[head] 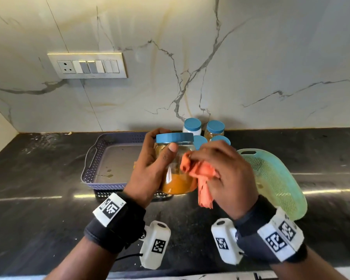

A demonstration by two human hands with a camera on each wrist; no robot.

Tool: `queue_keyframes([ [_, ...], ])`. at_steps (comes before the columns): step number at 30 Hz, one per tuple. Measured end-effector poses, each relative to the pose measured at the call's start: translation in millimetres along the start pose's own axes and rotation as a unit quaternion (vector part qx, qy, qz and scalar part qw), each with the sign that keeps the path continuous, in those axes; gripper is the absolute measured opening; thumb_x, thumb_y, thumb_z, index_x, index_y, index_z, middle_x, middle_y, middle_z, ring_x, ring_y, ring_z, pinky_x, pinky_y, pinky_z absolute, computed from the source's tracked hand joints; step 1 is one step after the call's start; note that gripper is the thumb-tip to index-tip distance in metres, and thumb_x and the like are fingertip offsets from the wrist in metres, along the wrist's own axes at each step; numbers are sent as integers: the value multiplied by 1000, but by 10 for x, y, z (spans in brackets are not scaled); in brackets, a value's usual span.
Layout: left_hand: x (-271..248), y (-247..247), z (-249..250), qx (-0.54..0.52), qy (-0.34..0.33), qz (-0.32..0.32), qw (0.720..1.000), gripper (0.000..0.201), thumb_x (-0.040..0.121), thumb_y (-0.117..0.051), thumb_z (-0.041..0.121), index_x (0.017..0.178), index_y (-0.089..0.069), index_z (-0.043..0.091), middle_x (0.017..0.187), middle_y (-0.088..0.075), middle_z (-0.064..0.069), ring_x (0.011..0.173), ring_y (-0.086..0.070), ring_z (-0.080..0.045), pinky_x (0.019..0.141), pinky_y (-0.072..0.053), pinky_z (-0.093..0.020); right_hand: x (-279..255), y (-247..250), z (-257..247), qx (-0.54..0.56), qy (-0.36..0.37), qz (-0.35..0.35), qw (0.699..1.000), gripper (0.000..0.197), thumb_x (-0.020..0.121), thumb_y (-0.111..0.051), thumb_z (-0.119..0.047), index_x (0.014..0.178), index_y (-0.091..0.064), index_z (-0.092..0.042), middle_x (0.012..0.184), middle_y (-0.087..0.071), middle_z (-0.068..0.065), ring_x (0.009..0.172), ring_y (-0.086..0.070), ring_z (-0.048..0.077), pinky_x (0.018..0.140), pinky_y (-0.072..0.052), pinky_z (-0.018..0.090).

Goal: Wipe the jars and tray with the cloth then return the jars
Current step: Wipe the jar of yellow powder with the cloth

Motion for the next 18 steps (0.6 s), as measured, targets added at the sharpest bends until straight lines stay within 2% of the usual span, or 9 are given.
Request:
queue_keyframes([
  [3, 14, -48, 37, -12, -9, 2, 1000, 49, 83, -67, 41, 126, -51, 24, 113, -68, -9, 99, -68, -29, 79, -59, -48, 119, 67, 70, 44, -50, 34, 997, 39, 76, -73, 12, 107, -72, -12, 105, -65, 2, 101, -63, 15, 83, -54, 32],
  [5, 32, -58, 80, -41, -17, 14, 999, 46, 84, -66, 39, 125, -51, 23, 115, -67, -13, 101, -67, -32, 82, -58, -50, 45, 66, -14, 56, -38, 35, 997, 37, 75, -74, 12, 104, -72, -11, 104, -65, 1, 100, -63, 14, 83, -53, 30],
  [7, 42, -42, 113, -80, -17, 39, 996, 45, 90, -63, 35, 128, -48, 18, 120, -66, -18, 104, -65, -36, 87, -55, -54, -84, 36, -126, 53, -12, 19, 998, 37, 73, -69, 14, 100, -73, -11, 105, -64, 1, 100, -62, 15, 84, -52, 29],
  [10, 34, -17, 72, -122, 4, 49, 991, 54, 93, -58, 32, 139, -39, 12, 134, -60, -25, 118, -61, -43, 95, -52, -59, -225, -4, -193, 24, 13, 0, 1000, 34, 76, -55, 6, 97, -74, -12, 104, -65, 5, 99, -63, 20, 87, -50, 25],
  [12, 23, -35, 23, -138, 16, 12, 990, 68, 87, -72, 39, 142, -37, 17, 141, -54, -27, 127, -55, -47, 100, -50, -62, -242, 21, -155, 9, 14, 8, 1000, 31, 80, -52, 1, 97, -74, -13, 103, -66, 6, 98, -63, 22, 87, -50, 23],
  [15, 28, -45, -9, -116, 50, -41, 991, 93, 62, -92, 52, 137, -41, 27, 134, -61, -18, 117, -65, -35, 89, -58, -48, -248, 40, -130, -34, 44, -6, 998, 23, 91, -49, -12, 105, -66, -20, 109, -64, 1, 102, -62, 19, 78, -55, 27],
  [17, 51, -46, -23, -80, 63, -61, 993, 95, 57, -95, 49, 135, -45, 26, 128, -66, -15, 111, -67, -32, 86, -58, -42, -300, 17, -155, -74, 72, -38, 994, 15, 100, -49, -25, 110, -60, -24, 115, -58, -3, 102, -62, 18, 75, -55, 25],
  [18, 55, -44, -29, -66, 63, -62, 994, 93, 59, -95, 45, 136, -47, 24, 128, -66, -14, 112, -67, -33, 87, -58, -44, -337, -5, -173, -90, 80, -53, 991, 15, 100, -52, -33, 112, -58, -26, 116, -55, -5, 102, -62, 17, 74, -55, 24],
])
Point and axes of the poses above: each hand's wrist, its own x-axis towards the middle knuckle, its own y-axis out of the back of the hand, z = x × y, the point moved 3 cm from there along x, towards the middle knuckle
